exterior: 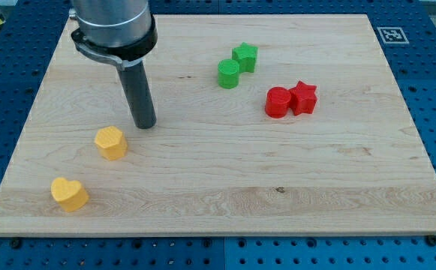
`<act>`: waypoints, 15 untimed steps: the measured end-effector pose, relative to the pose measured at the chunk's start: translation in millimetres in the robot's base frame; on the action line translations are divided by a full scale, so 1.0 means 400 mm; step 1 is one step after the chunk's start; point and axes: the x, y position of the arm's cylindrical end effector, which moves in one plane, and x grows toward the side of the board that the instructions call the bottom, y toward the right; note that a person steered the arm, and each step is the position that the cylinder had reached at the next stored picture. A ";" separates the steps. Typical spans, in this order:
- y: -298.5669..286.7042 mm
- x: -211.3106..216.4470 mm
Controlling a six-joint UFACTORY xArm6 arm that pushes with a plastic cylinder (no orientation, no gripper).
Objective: Place the yellow hexagon above the yellow heart
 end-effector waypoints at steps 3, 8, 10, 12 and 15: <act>-0.047 0.048; -0.055 0.089; -0.055 0.091; -0.062 0.141; -0.133 0.144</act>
